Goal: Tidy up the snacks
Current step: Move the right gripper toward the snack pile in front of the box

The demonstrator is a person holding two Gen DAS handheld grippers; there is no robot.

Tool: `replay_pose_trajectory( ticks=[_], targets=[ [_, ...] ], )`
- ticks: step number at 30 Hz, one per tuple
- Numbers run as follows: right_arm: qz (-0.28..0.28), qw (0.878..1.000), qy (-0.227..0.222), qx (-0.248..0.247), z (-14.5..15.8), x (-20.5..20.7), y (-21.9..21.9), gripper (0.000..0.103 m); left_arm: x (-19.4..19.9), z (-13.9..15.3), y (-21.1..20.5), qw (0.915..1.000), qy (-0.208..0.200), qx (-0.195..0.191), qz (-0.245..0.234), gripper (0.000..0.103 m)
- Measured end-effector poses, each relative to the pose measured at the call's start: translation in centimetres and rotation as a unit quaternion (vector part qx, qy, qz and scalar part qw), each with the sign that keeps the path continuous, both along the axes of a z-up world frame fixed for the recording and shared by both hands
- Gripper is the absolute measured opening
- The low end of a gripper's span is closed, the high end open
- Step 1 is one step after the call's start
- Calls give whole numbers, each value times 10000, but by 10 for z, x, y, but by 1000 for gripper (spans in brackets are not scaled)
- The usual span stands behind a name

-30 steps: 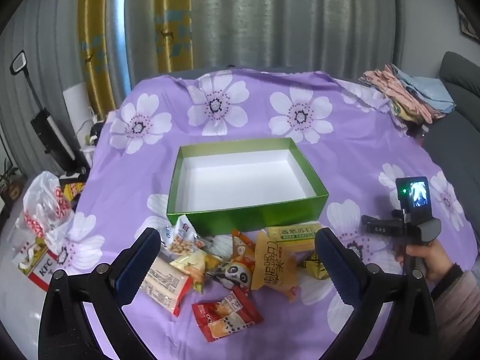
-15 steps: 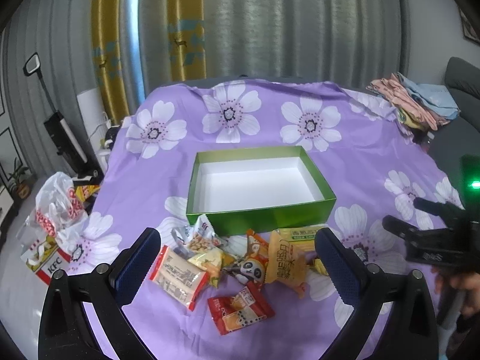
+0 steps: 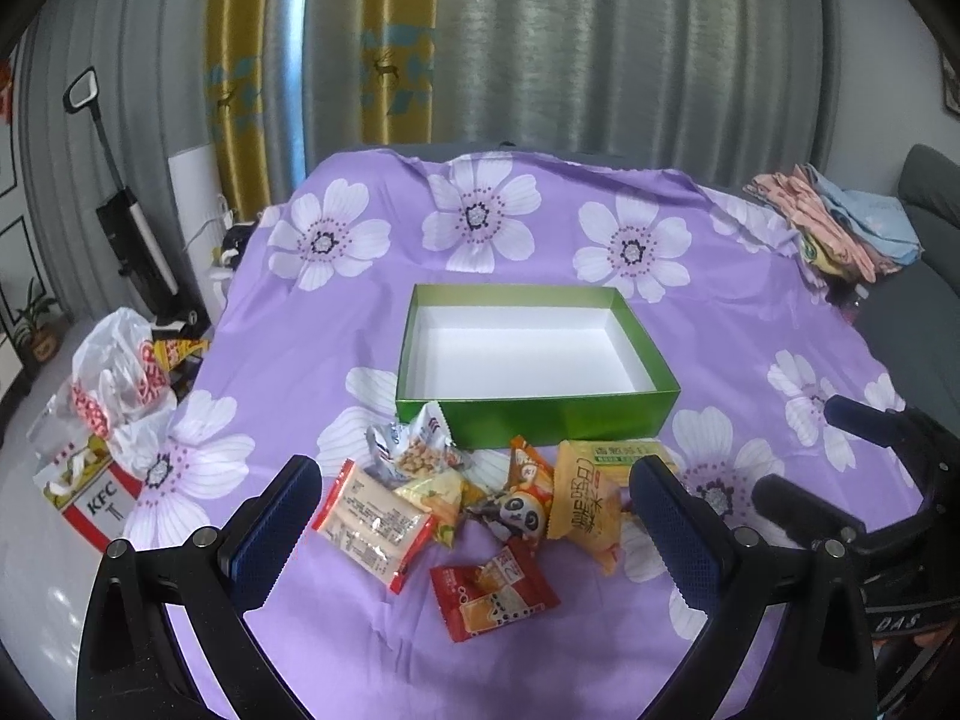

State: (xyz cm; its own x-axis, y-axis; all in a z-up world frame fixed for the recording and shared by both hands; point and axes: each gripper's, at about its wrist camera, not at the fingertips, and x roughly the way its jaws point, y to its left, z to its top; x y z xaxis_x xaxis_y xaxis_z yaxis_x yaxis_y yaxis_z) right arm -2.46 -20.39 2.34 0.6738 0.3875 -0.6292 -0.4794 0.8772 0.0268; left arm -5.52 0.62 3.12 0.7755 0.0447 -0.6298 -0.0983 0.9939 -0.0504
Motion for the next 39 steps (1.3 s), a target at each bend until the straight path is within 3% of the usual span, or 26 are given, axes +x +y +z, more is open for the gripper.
replay_pose_trajectory(
  ticks=[24, 32, 35, 39],
  targets=[
    [175, 9997, -109, -107, 9, -12, 24, 103, -6, 4, 6, 9999, -63, -90, -35, 102],
    [174, 9998, -40, -90, 3, -9, 25, 103, -1, -7, 24, 9969, 133, -758, -130, 102],
    [181, 9998, 26, -84, -1, -7, 24, 103, 5, -16, 38, 9916, 322, -1241, -190, 102],
    [300, 9992, 252, 26, -13, -3, 25, 103, 12, -33, 49, 9874, 628, -1448, -112, 102]
  ],
)
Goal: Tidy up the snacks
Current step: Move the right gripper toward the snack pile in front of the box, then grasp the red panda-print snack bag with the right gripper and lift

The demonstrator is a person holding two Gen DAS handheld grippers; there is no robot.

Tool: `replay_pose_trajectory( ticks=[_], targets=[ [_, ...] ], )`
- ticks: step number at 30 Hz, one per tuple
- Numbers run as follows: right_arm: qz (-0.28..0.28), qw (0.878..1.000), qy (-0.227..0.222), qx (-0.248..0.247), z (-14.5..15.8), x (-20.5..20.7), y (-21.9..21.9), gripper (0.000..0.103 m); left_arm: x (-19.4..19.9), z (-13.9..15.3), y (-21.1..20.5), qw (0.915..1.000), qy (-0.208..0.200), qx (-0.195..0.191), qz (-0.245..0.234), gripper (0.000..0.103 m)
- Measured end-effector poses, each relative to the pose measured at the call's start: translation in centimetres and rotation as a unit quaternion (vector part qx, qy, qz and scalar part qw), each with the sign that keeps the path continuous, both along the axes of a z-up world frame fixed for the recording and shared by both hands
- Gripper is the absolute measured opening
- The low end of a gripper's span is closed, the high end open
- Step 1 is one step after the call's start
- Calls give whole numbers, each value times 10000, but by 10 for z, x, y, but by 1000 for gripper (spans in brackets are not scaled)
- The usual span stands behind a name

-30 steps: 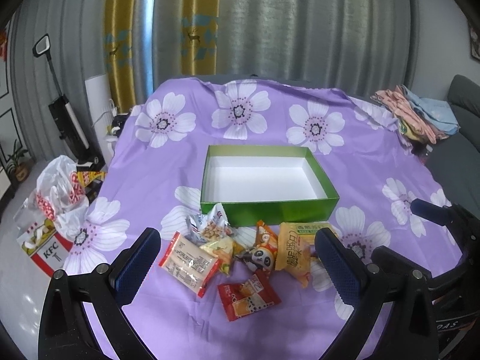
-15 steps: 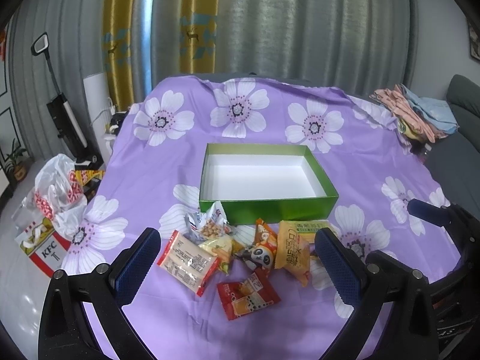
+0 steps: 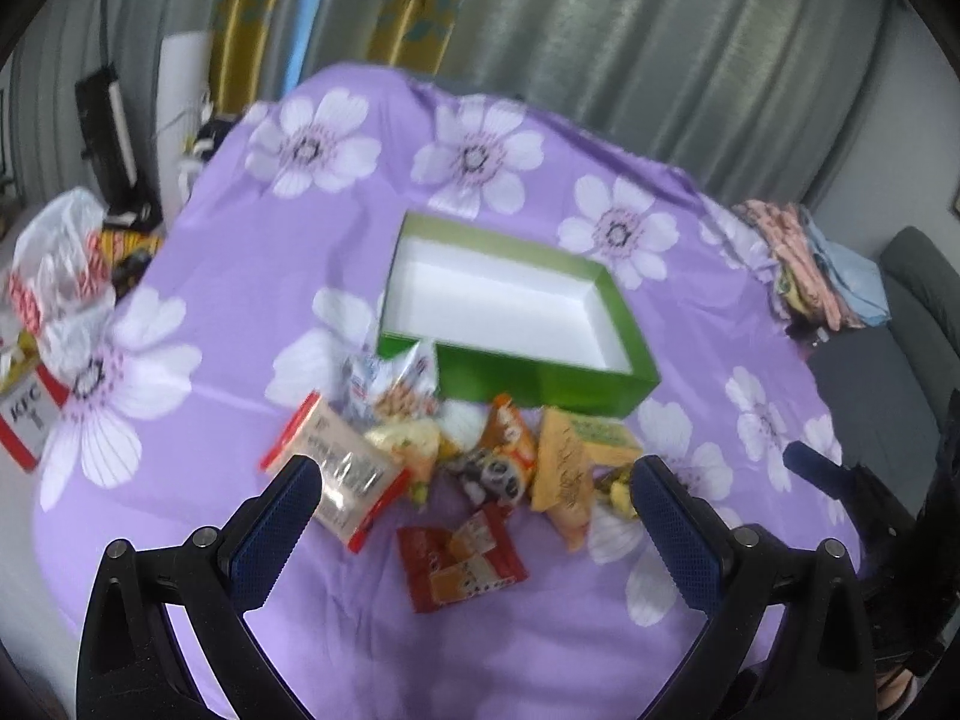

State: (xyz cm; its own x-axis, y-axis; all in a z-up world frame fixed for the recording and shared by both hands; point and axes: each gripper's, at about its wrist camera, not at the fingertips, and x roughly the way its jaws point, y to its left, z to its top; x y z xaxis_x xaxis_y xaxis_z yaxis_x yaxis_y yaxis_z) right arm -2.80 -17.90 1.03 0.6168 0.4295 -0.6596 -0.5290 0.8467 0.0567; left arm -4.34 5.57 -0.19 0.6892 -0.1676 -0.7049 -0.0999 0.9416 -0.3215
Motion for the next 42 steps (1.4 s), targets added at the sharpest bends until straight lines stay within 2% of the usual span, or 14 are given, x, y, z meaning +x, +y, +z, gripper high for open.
replay_pose_trajectory(
  ticks=[7, 12, 15, 24, 30, 34, 37, 38, 42],
  targets=[
    [453, 9972, 575, 168, -34, 1, 12, 103, -3, -44, 6, 9978, 635, -190, -74, 102],
    [674, 9919, 1050, 217, -64, 2, 23, 102, -6, -64, 9, 9950, 870, -474, -159, 102],
    [821, 9892, 1206, 159, -81, 2, 32, 97, -4, -76, 10, 9933, 963, -600, -223, 102],
    [965, 9795, 1744, 307, -125, 16, 51, 75, 5, -101, 4, 9910, 1005, -782, -407, 101],
    [976, 9788, 1770, 337, -135, 24, 60, 62, 10, -109, 2, 9905, 964, -867, -460, 82],
    [1061, 9773, 1802, 330, -137, 28, 68, 52, 15, -117, 4, 9887, 1024, -1006, -432, 60],
    [1164, 9761, 1809, 309, -138, 28, 73, 46, 16, -122, 6, 9884, 1083, -995, -383, 51],
    [1181, 9770, 1762, 238, -138, 26, 75, 46, 16, -124, 10, 9878, 1114, -1040, -336, 46],
    [1261, 9775, 1683, 149, -141, 27, 75, 45, 16, -133, 19, 9845, 1167, -1267, -328, 39]
  ],
)
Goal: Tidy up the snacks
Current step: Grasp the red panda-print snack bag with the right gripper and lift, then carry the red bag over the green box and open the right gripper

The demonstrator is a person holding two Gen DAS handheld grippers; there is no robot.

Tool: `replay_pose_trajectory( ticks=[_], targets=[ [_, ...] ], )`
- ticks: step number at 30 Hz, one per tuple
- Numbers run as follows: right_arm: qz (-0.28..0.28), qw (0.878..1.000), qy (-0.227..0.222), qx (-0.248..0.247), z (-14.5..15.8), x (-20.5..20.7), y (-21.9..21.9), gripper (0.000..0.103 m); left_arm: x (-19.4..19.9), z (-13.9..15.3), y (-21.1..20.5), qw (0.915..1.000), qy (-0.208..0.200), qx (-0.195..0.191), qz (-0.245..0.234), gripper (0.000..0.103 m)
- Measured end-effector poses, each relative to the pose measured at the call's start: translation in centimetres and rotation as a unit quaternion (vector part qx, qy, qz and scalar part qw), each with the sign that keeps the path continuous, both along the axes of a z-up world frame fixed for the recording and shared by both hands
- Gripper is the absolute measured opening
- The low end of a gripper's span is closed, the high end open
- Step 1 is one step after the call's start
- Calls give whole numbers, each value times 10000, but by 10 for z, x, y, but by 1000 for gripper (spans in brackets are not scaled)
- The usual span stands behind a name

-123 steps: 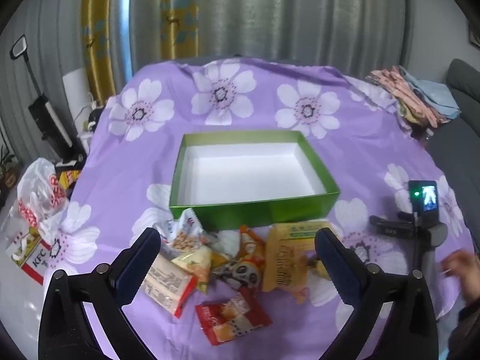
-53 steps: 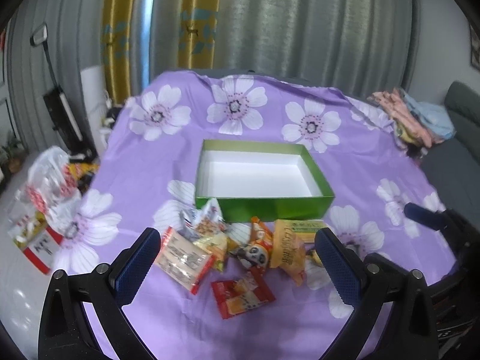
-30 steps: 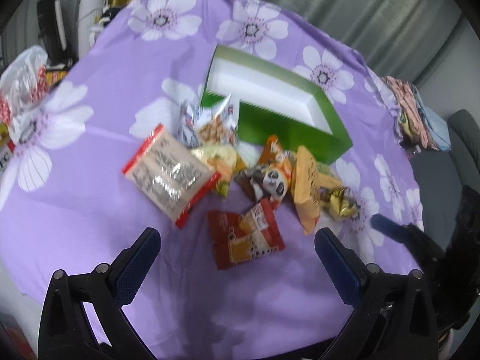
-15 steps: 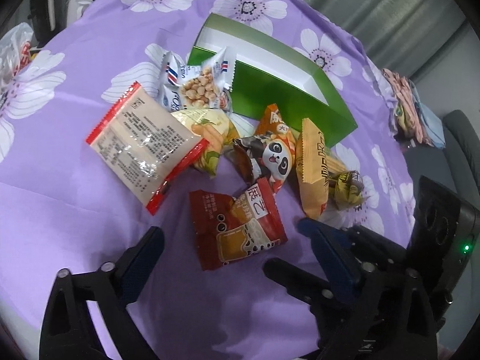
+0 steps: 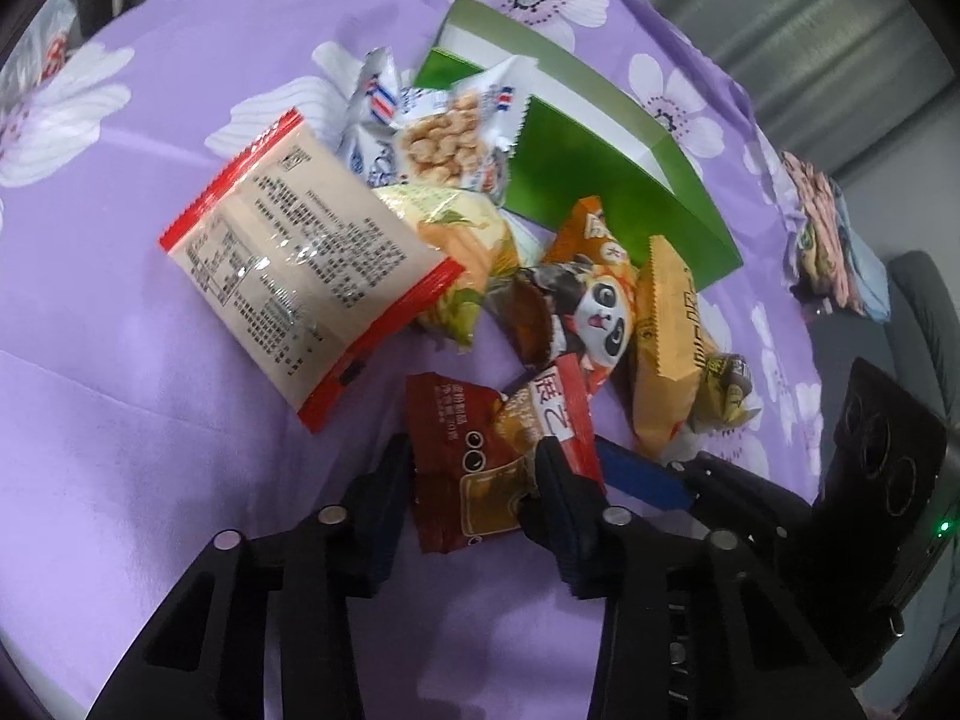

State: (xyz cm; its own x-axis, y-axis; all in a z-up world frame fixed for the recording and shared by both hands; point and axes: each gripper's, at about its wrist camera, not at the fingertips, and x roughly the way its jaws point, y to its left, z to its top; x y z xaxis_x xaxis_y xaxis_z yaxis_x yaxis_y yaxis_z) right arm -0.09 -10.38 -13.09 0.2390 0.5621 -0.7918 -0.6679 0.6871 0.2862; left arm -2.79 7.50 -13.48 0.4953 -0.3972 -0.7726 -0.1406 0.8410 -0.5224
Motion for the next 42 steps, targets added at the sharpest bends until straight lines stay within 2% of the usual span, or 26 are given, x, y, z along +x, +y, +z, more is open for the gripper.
replay_pose_trajectory(
  ticks=[4, 7, 14, 21, 28, 34, 39, 42],
  targets=[
    [40, 9999, -99, -76, -2, -2, 2, 41, -3, -1, 3, 9999, -45, -114, -41, 37],
    [166, 9998, -116, -71, -1, -7, 5, 29, -4, 2, 1, 9998, -72, -173, -62, 35],
    [206, 9993, -307, 27, 17, -16, -2, 28, -14, 27, -10, 9994, -320, 2, -142, 33],
    [117, 9965, -783, 262, 54, -16, -11, 28, -11, 69, -19, 9957, -853, 239, -260, 33],
    [-125, 9919, -1183, 451, 81, 9, -22, 29, 28, 103, -30, 9904, -1222, 450, -458, 33],
    [-370, 9868, -1514, 450, 100, 50, -28, 29, 78, 122, -37, 9870, -1413, 516, -569, 34],
    [-544, 9859, -1531, 405, 103, 91, -28, 29, 119, 121, -40, 9881, -1323, 514, -587, 34],
    [-615, 9872, -1443, 291, 95, 112, -26, 30, 141, 110, -40, 9904, -1158, 509, -564, 34]
  ],
)
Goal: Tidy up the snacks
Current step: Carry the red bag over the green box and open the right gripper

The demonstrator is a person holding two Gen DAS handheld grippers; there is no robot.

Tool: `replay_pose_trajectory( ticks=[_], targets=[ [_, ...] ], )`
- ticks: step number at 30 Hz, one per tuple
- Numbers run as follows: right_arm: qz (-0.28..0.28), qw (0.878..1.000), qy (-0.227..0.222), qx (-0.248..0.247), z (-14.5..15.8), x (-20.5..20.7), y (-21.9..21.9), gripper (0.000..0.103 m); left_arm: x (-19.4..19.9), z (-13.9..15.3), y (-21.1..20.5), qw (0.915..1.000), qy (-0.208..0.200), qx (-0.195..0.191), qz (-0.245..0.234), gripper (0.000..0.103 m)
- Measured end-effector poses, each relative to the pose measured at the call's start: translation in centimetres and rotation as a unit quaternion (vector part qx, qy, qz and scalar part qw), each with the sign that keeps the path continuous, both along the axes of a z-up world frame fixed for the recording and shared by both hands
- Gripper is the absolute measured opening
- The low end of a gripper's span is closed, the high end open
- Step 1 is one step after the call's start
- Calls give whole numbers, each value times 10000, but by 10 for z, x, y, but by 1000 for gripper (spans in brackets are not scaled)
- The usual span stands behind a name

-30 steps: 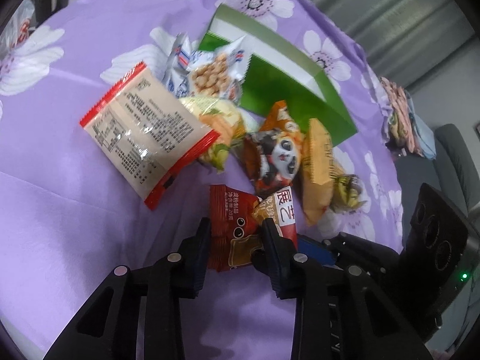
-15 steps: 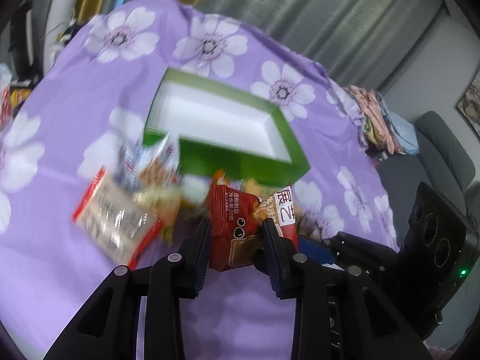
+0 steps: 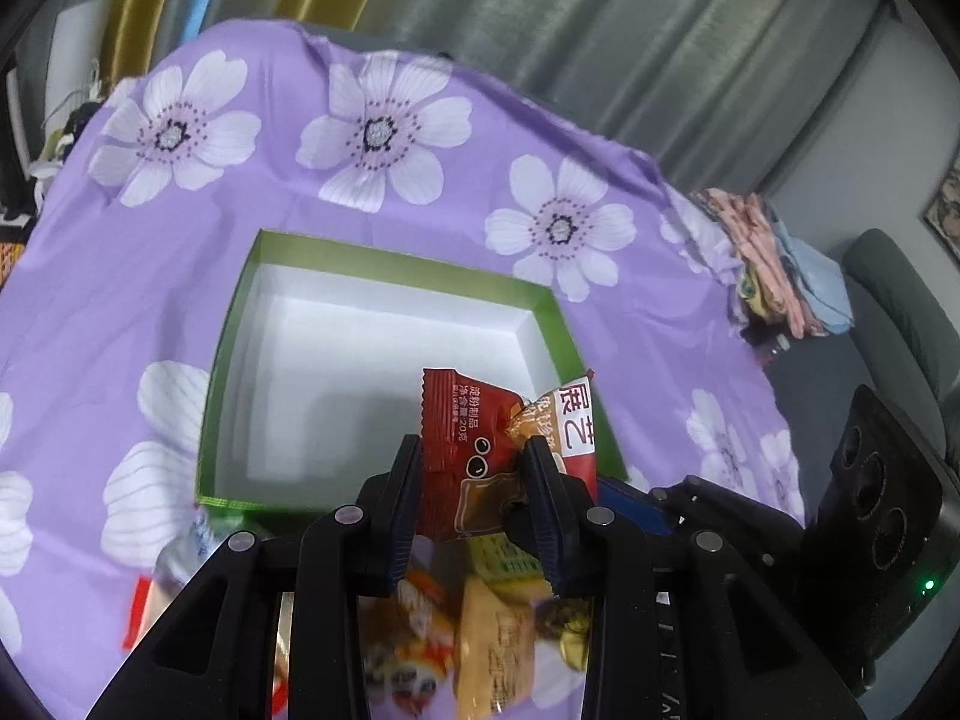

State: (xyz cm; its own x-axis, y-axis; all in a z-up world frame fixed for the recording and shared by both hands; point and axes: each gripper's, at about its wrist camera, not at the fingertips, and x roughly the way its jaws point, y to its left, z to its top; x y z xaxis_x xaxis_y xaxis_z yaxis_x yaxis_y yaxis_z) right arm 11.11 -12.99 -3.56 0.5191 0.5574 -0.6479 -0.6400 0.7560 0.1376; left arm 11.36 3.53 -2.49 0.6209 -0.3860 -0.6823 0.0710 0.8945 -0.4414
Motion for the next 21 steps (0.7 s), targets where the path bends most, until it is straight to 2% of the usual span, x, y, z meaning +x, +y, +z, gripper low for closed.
replay_pose_trajectory(
  ticks=[4, 9, 10, 11, 13, 14, 21],
  targets=[
    [-74, 9997, 150, -194, -17, 19, 5, 34, 21, -20, -1, 9996, 274, 2, 76, 34],
    [-361, 9983, 329, -317, -34, 36, 2, 49, 33, -35, -3, 9987, 494, -40, 81, 34],
    [-410, 9980, 373, -294, -35, 39, 0, 52, 33, -36, -4, 9985, 535, -11, 94, 41],
    [-466, 9978, 401, -255, -35, 39, -3, 53, 33, -37, -4, 9983, 562, 47, 120, 61],
    [-588, 9972, 400, -227, -34, 39, -11, 60, 31, -36, -2, 9982, 569, 116, 179, 85],
    [-655, 9969, 375, -228, -32, 37, -16, 63, 29, -34, 0, 9984, 520, 107, 195, 85],
    [-922, 9952, 307, -134, -20, 15, -50, 67, 0, -18, 7, 9983, 346, 330, 324, 86]
  ],
)
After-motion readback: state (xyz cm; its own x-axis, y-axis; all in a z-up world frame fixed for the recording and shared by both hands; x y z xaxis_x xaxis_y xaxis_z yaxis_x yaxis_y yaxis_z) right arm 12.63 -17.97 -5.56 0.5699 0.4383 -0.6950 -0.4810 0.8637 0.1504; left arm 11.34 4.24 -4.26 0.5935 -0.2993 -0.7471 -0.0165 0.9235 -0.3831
